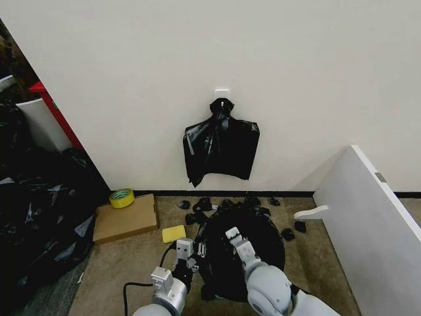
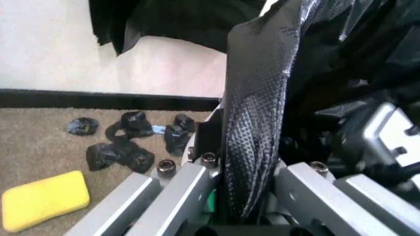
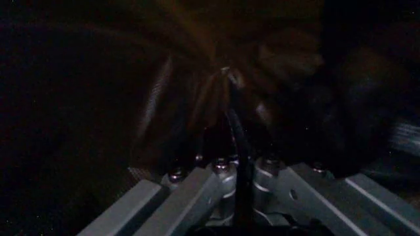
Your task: Place the garbage bag over the trash bin.
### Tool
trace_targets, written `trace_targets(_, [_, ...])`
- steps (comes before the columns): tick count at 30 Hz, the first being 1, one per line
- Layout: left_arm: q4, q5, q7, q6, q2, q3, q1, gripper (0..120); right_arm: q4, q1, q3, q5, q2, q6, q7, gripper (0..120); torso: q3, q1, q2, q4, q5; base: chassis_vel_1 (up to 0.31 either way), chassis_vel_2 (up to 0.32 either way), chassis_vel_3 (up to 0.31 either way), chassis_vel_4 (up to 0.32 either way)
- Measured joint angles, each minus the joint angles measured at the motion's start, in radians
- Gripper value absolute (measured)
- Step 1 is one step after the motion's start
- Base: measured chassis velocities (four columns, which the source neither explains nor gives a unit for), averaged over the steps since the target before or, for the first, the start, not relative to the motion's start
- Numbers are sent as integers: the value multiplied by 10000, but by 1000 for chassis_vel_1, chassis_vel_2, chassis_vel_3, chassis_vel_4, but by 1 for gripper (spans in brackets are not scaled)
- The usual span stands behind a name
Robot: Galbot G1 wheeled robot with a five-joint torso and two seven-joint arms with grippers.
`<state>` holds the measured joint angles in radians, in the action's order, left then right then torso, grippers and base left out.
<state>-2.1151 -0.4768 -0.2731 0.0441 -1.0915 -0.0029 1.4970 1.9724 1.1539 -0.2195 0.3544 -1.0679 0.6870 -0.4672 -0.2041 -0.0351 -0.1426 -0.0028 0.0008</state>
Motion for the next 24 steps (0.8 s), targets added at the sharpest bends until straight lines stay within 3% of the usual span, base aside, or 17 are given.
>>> trace_targets(11, [-269, -21, 132, 81, 135, -133, 153, 1, -813, -559, -55, 1234, -528, 425, -680, 0, 0, 0, 0, 3, -3, 0, 0, 0, 0])
trace_targets(19, [-314, -18, 157, 99, 146, -142, 218, 1, -1702, -828, -194, -129, -685, -129, -407, 0, -1, 0, 1, 2, -3, 0, 0, 0, 0])
trace_targets(24, [-245, -4, 158, 99, 102, -63, 204, 1, -1392, -718, -216, -261, -649, -129, -346, 0, -1, 0, 0, 2, -4, 0, 0, 0, 0])
